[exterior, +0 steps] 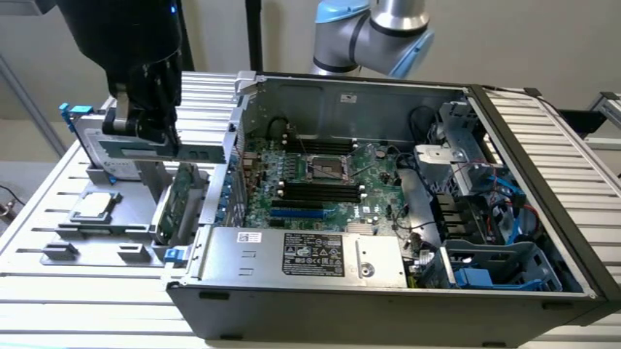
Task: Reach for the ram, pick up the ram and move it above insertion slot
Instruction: 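Pick up the ram and move it above insertion slot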
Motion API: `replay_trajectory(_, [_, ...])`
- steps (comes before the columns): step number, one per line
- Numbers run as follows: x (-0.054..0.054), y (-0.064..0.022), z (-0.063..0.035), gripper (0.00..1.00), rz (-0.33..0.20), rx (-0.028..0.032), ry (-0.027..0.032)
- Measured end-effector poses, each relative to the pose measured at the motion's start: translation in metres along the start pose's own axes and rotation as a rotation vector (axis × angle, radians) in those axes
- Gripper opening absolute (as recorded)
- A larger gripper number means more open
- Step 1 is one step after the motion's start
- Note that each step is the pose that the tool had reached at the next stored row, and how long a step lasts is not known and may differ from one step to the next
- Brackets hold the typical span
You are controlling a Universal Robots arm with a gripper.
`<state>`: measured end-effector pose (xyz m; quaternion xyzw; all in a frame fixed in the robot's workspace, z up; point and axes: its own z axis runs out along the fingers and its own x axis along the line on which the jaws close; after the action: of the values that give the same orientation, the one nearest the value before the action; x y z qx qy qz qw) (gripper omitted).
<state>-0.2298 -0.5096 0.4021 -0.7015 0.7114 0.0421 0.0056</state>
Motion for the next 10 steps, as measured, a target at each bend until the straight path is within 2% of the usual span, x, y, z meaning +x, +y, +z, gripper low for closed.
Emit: replay_trajectory(10, [-0.001,-0.0452,-0.0023,0.13,-0.001,-0.0001,-0.0012])
